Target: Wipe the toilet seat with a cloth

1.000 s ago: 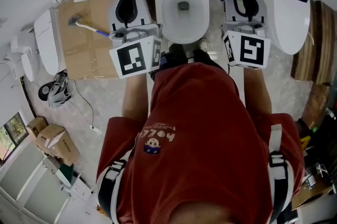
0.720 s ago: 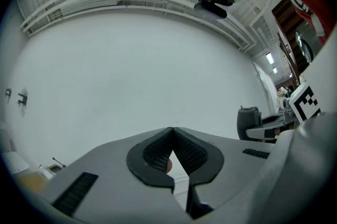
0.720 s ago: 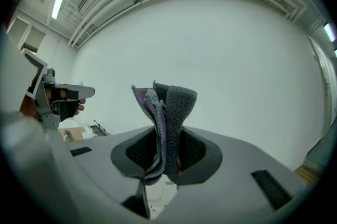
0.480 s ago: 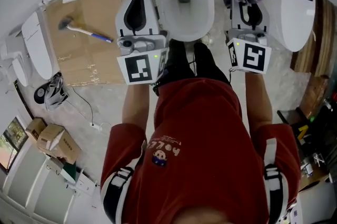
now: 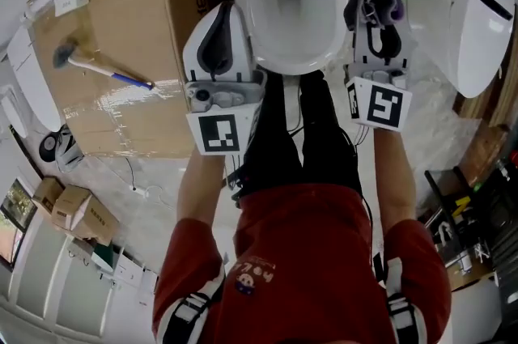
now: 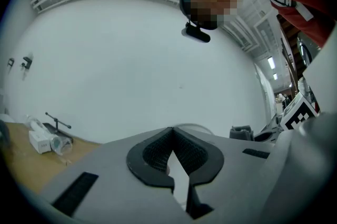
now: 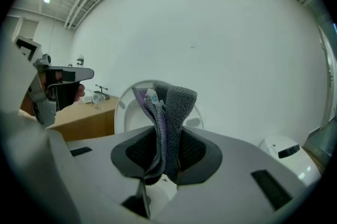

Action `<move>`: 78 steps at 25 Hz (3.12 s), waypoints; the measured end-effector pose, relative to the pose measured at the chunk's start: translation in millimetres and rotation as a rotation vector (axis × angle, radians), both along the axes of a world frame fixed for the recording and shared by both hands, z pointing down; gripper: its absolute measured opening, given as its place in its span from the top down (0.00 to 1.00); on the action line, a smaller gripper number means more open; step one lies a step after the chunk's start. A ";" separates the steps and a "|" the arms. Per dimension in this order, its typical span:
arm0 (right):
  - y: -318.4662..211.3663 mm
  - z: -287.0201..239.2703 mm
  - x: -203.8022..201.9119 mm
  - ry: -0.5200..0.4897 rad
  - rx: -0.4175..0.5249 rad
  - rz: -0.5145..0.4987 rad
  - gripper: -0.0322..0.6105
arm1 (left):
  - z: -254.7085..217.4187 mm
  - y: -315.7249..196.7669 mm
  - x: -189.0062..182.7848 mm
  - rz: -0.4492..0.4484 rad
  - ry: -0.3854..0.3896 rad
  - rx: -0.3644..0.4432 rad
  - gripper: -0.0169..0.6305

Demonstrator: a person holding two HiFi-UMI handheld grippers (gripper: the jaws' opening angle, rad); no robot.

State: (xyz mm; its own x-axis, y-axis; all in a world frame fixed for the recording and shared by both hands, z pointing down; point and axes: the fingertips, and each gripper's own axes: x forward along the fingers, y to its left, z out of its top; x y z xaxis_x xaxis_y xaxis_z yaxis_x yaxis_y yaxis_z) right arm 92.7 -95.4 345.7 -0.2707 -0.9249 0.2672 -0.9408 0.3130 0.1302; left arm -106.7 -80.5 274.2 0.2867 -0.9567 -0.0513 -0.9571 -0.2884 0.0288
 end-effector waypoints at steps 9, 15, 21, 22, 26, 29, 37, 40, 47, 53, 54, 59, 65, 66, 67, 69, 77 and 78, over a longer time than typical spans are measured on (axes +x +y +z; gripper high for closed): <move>-1.5 147.9 8.2 -0.033 -0.034 0.015 0.82 | 138.6 -8.4 8.9 0.020 -0.030 -0.034 0.95; -16.9 220.3 17.6 -0.007 -0.040 0.050 0.82 | 201.4 -21.0 6.6 0.029 -0.062 -0.038 0.95; -54.7 257.3 42.0 0.029 0.000 0.146 0.82 | 224.9 -21.1 8.4 0.027 -0.041 -0.042 0.95; -63.1 262.2 46.0 0.040 0.007 0.163 0.82 | 225.8 -20.4 8.9 0.029 -0.039 -0.042 0.95; -89.2 278.3 54.0 0.105 0.031 0.217 0.82 | 225.1 -17.5 7.0 0.027 -0.032 -0.043 0.95; -99.3 282.7 53.5 0.109 0.045 0.254 0.82 | 223.6 -17.8 4.3 0.020 -0.026 -0.040 0.95; -101.2 287.0 39.6 0.067 -0.004 0.299 0.82 | 226.1 -11.9 -15.3 -0.010 -0.015 -0.054 0.95; -100.5 292.6 21.3 0.062 -0.031 0.267 0.82 | 225.5 -8.9 -24.2 -0.030 -0.006 -0.057 0.95; -97.9 311.3 -33.1 0.003 -0.126 0.214 0.82 | 224.4 -2.2 -50.6 -0.092 0.025 -0.072 0.95; -97.7 321.8 -96.9 -0.041 -0.195 0.118 0.82 | 224.6 7.6 -67.8 -0.129 0.048 -0.085 0.95; -97.8 321.6 -106.6 -0.046 -0.202 0.104 0.82 | 223.8 9.2 -70.8 -0.135 0.051 -0.086 0.95; -97.3 315.4 -157.4 -0.027 -0.212 -0.004 0.82 | 216.8 12.7 -82.2 -0.161 0.086 -0.083 0.95; -96.7 303.5 -212.2 0.081 -0.198 -0.189 0.82 | 208.0 15.2 -88.4 -0.164 0.108 -0.079 0.95; -97.1 303.3 -216.0 0.096 -0.203 -0.200 0.82 | 206.5 15.4 -89.1 -0.164 0.111 -0.079 0.95; -97.0 303.0 -217.4 0.105 -0.209 -0.205 0.82 | 204.7 15.6 -89.3 -0.163 0.113 -0.078 0.95; -95.7 300.4 -218.0 0.115 -0.212 -0.215 0.82 | 200.7 16.0 -88.4 -0.156 0.114 -0.075 0.95; -89.0 268.6 -230.5 0.131 -0.226 -0.305 0.82 | 175.1 17.2 -88.6 -0.137 0.103 -0.064 0.95; -86.9 264.7 -229.4 0.138 -0.227 -0.309 0.82 | 169.6 17.2 -88.7 -0.135 0.103 -0.061 0.95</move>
State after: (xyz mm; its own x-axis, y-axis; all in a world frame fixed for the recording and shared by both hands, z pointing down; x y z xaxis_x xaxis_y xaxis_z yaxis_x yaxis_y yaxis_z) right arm -136.7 -182.3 610.4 -0.4738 -0.7191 0.5083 -0.7766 0.6133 0.1437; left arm -195.3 -63.2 443.8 0.1519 -0.9883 -0.0144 -0.9780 -0.1524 0.1424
